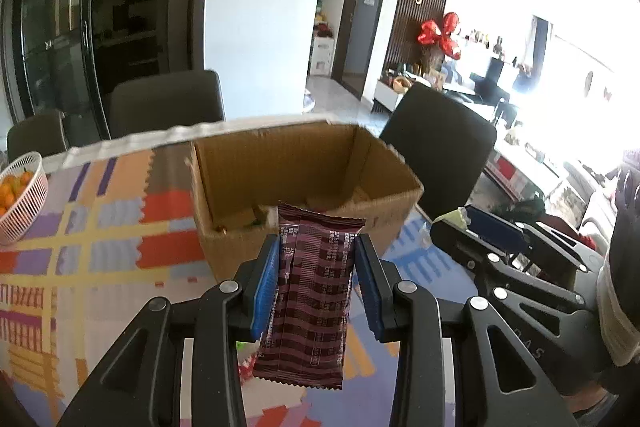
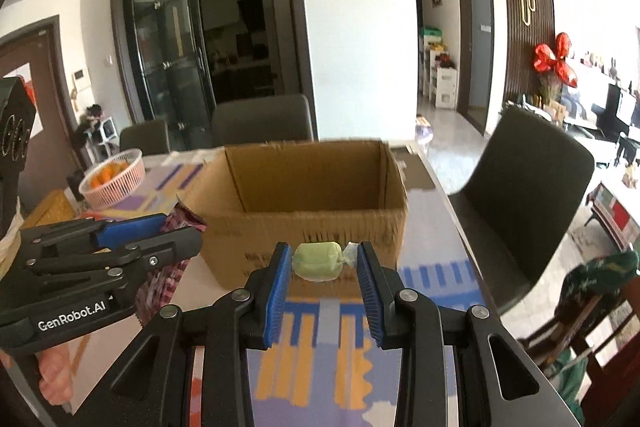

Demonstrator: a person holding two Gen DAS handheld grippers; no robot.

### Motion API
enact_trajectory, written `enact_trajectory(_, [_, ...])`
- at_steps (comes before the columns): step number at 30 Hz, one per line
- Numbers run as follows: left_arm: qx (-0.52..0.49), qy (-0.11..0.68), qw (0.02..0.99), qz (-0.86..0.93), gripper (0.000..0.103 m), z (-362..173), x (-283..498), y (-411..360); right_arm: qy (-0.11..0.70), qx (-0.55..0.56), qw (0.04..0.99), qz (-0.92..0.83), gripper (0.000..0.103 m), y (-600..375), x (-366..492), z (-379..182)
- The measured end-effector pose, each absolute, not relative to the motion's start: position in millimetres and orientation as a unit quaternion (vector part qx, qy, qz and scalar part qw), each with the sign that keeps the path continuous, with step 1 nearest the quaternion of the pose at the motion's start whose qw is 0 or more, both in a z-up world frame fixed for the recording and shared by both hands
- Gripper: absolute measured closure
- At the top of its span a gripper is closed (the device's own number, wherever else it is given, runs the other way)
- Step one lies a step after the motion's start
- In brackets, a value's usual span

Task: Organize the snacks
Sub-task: 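Carry bar and candy into the box and open both grippers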

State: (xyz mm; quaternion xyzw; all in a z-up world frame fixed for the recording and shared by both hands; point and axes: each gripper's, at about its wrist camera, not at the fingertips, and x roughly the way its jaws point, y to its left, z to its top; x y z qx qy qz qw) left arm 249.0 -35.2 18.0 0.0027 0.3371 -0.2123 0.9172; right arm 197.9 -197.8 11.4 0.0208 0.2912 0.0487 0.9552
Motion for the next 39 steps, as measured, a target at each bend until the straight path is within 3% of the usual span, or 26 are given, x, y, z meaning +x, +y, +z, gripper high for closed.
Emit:
enact_trajectory(14, [0.012,0.322,0.926,-0.198,0.066,49,296,-30,0.267,-0.003,0.962,0.051,0.068,-187,244,50])
enact_trajectory(36, [0.025,0.373,0.911,-0.174,0.063,12,373,-40,0.31,-0.032,0.949,0.044,0.068,-189,315,27])
enact_trajectory(39, [0.023,0.378,0.91,-0.168,0.058,10,372,-37,0.312,-0.039,0.949,0.033,0.06,-190,319,25])
